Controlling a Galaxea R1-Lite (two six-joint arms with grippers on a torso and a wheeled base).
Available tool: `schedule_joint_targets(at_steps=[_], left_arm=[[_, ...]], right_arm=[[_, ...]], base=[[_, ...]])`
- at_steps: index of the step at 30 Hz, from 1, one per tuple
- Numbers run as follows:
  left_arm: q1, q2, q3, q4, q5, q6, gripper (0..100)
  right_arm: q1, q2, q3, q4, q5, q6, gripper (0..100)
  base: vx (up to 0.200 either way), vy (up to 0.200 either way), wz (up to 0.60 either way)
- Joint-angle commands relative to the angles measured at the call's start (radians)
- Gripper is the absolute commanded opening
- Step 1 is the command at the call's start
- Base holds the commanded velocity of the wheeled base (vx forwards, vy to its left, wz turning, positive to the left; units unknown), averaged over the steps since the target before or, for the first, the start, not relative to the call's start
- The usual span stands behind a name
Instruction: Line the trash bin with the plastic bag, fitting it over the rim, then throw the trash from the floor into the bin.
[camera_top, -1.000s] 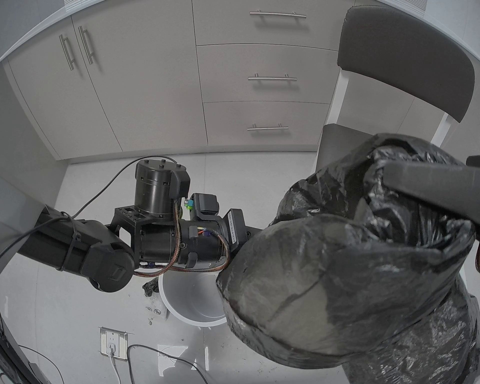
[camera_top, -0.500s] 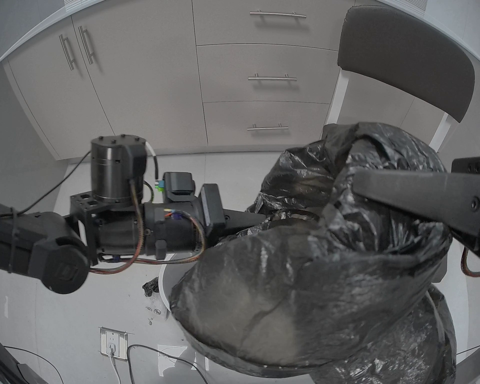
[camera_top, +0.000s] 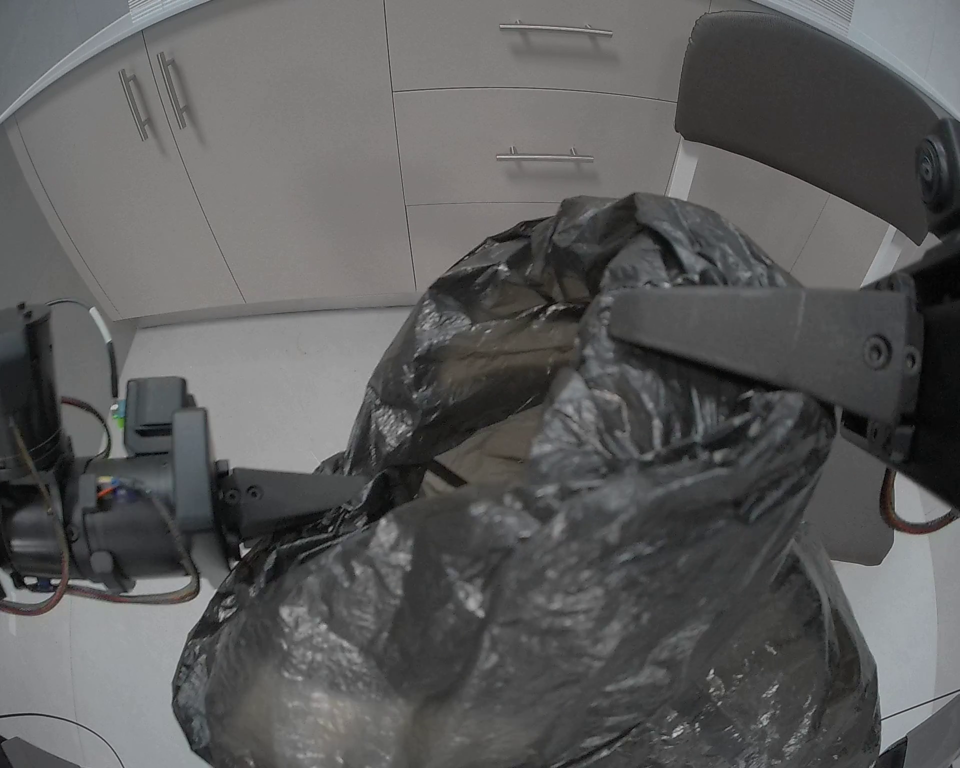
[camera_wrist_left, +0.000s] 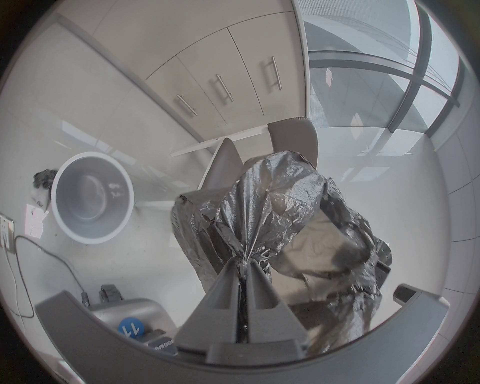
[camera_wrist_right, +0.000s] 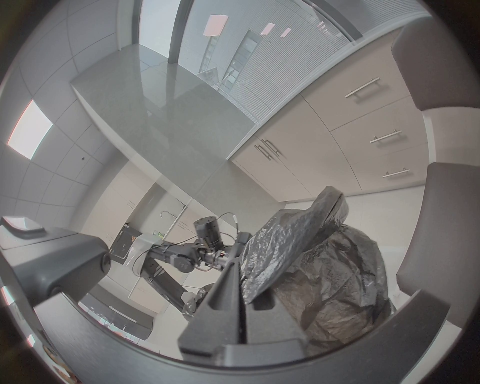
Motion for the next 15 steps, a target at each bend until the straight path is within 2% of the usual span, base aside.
schedule_joint_targets(at_steps=[1,3,4,6,15], left_arm=[[0.009,-0.175,0.069,0.061,0.003,-0.001,0],[0.009,-0.177,0.07,0.061,0.003,-0.001,0],[0.015,-0.195,0.098,0.062,0.024,0.001,0],[0.032,-0.197,0.108,0.062,0.032,0.004,0],[0.167,-0.168,0.139,0.053,0.046,0.036,0]], right_arm=[[-0.016,0.067,-0.008,0.0,0.001,0.028,0],[-0.017,0.069,-0.008,0.0,0.001,0.028,0],[-0.048,0.102,-0.007,-0.009,0.001,0.03,0],[-0.062,0.129,-0.002,-0.032,0.001,0.033,0],[-0.114,0.294,-0.027,-0.156,0.0,0.033,0]], base=[[0.0,0.0,0.0],[0.0,0.0,0.0],[0.0,0.0,0.0],[0.0,0.0,0.0],[0.0,0.0,0.0]])
